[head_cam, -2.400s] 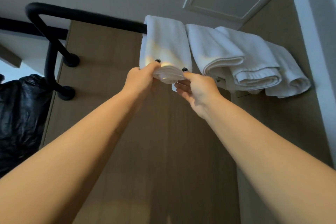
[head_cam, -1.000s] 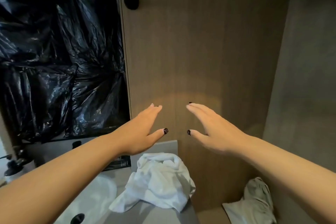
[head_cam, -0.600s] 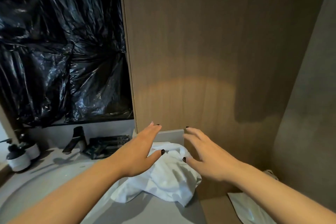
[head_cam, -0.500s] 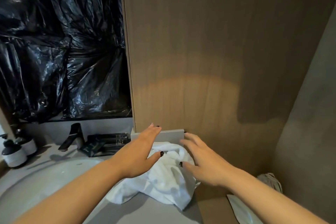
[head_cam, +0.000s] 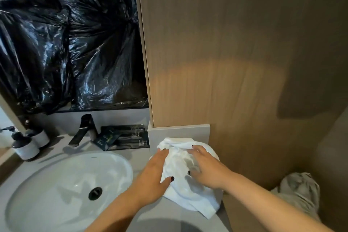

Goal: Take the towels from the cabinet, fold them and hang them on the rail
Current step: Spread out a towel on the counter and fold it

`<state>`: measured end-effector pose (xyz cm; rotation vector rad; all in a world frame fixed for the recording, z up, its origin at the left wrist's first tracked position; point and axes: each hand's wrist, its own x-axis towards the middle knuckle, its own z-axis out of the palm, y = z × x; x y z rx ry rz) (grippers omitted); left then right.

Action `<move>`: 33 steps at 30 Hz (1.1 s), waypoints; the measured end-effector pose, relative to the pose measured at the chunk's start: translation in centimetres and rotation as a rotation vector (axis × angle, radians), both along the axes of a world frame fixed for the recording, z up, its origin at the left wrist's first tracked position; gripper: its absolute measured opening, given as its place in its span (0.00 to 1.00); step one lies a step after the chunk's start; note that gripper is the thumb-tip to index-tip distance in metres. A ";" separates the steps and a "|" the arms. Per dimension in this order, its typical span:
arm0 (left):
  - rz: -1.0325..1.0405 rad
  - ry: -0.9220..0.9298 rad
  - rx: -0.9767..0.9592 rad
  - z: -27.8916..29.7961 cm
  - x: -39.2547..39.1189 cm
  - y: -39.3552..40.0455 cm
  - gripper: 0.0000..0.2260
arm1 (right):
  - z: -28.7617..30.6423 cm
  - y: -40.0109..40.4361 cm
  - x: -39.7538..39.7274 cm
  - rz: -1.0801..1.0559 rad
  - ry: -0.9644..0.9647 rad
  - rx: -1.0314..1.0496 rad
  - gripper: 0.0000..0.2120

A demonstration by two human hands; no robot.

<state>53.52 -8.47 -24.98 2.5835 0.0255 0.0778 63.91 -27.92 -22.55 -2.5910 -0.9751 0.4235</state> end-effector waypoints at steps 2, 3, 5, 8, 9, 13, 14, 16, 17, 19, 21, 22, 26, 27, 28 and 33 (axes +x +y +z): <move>0.012 0.034 -0.038 -1.8 0.5 0.7 0.34 | -1.9 1.1 0.3 -0.010 0.016 -0.023 0.36; 0.018 0.048 -0.073 -2.5 0.7 1.1 0.35 | -2.9 1.6 0.3 -0.015 0.023 -0.041 0.38; 0.041 0.071 -0.149 -3.7 0.9 1.9 0.35 | -4.9 2.5 0.3 -0.048 0.054 -0.086 0.45; 0.056 0.120 -0.209 -4.8 1.2 3.3 0.35 | -7.2 3.8 -0.1 -0.145 0.087 -0.185 0.52; 0.046 0.140 -0.203 -5.2 1.3 3.8 0.35 | -7.8 4.2 -0.1 -0.178 0.057 -0.215 0.52; -0.044 0.220 -0.159 -6.0 2.4 5.8 0.37 | -8.0 5.6 -0.5 -0.267 -0.113 -0.215 0.37; -0.071 0.246 -0.148 -6.1 2.7 6.1 0.37 | -7.6 5.8 -0.6 -0.312 -0.113 -0.172 0.33; -0.121 0.281 -0.150 -6.3 3.1 6.5 0.37 | -6.8 5.8 -0.8 -0.429 -0.091 -0.018 0.25; -0.146 0.287 -0.158 -6.5 3.3 6.5 0.37 | -6.4 5.5 -1.0 -0.492 -0.087 0.080 0.21; -0.184 0.279 -0.185 -6.8 3.8 6.3 0.37 | -5.5 4.7 -1.6 -0.603 -0.107 0.285 0.16; -0.188 0.244 -0.207 -6.9 4.2 5.8 0.37 | -4.3 3.8 -2.7 -0.687 -0.130 0.458 0.15; -0.181 0.218 -0.218 -6.9 4.3 5.5 0.37 | -3.6 3.4 -3.2 -0.714 -0.134 0.518 0.15; -0.192 0.095 -0.277 -6.0 4.4 4.1 0.31 | -1.3 1.6 -5.3 -0.670 -0.135 0.636 0.15; -0.190 0.053 -0.317 -5.6 4.3 3.8 0.27 | -0.8 1.0 -5.8 -0.661 -0.141 0.626 0.16; -0.180 0.002 -0.368 -5.1 4.2 3.6 0.21 | -0.5 0.4 -6.1 -0.664 -0.148 0.620 0.18; -0.072 -0.077 -0.621 -1.6 3.4 2.4 0.12 | 0.6 -2.8 -7.2 -0.753 -0.214 0.693 0.21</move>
